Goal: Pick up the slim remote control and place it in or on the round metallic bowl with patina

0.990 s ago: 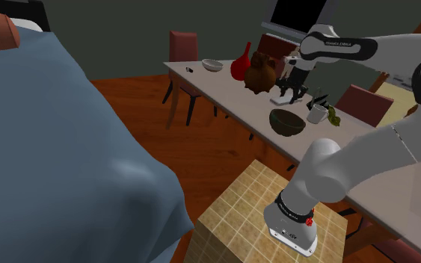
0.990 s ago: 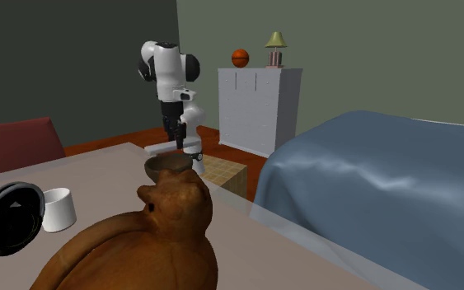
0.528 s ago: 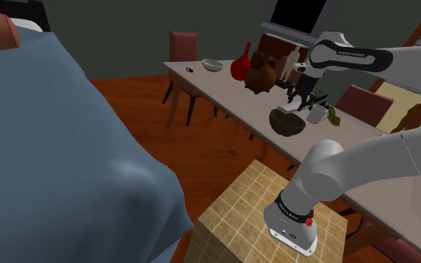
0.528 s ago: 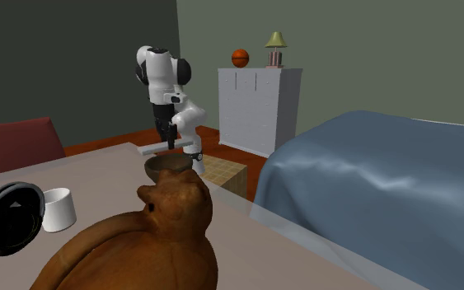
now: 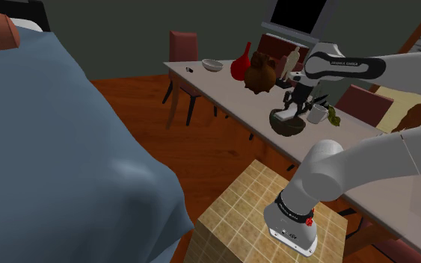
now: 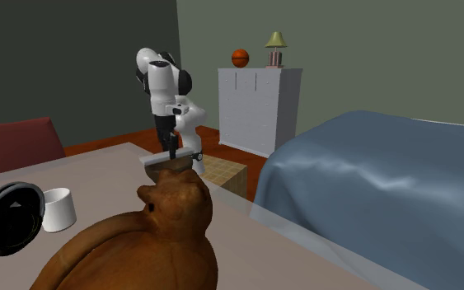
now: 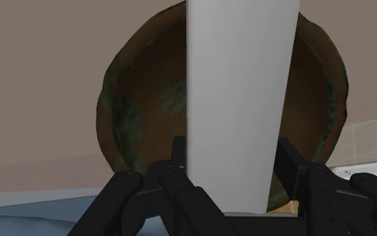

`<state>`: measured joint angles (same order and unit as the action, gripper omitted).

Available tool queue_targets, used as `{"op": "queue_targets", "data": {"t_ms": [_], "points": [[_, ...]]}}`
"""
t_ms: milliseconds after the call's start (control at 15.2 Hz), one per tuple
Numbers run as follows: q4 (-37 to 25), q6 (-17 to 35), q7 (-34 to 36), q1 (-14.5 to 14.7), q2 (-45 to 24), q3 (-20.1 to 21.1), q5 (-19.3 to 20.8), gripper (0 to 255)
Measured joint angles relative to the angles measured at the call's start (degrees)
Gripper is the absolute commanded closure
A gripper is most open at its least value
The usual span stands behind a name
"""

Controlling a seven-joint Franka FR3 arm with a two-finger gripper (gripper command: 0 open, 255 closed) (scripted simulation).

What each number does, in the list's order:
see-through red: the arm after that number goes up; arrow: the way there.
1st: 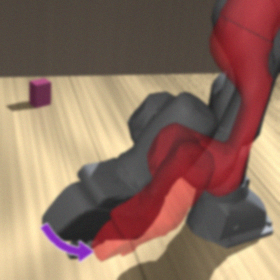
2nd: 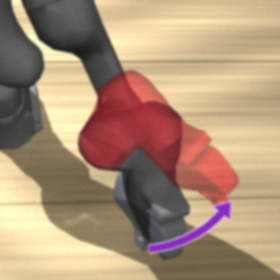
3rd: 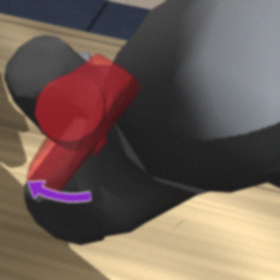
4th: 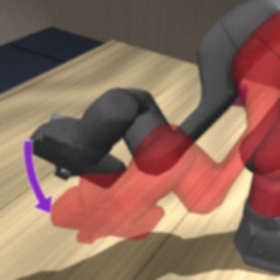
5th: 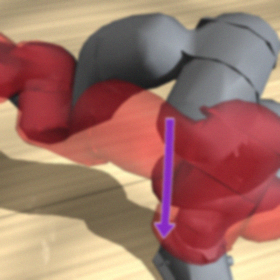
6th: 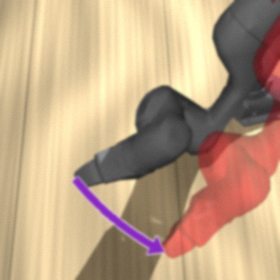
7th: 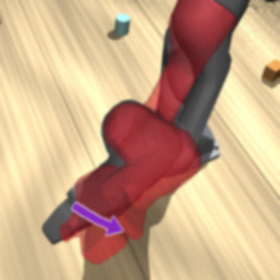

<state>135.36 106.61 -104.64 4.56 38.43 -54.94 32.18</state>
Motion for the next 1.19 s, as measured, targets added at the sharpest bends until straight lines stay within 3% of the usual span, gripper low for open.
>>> {"op": "queue_targets", "data": {"t_ms": [528,594,990,1188], "points": [[1.6,2.6,0.1,0.2,-0.6,-1.5,0.8,255],[1.6,2.6,0.1,0.2,-0.6,-1.5,0.8,0],[1.7,2.6,0.1,0.3,-0.6,-1.6,0.8,0],[-1.2,-1.4,-0.4,-0.2,0.3,0.6,-0.3,0]]}}
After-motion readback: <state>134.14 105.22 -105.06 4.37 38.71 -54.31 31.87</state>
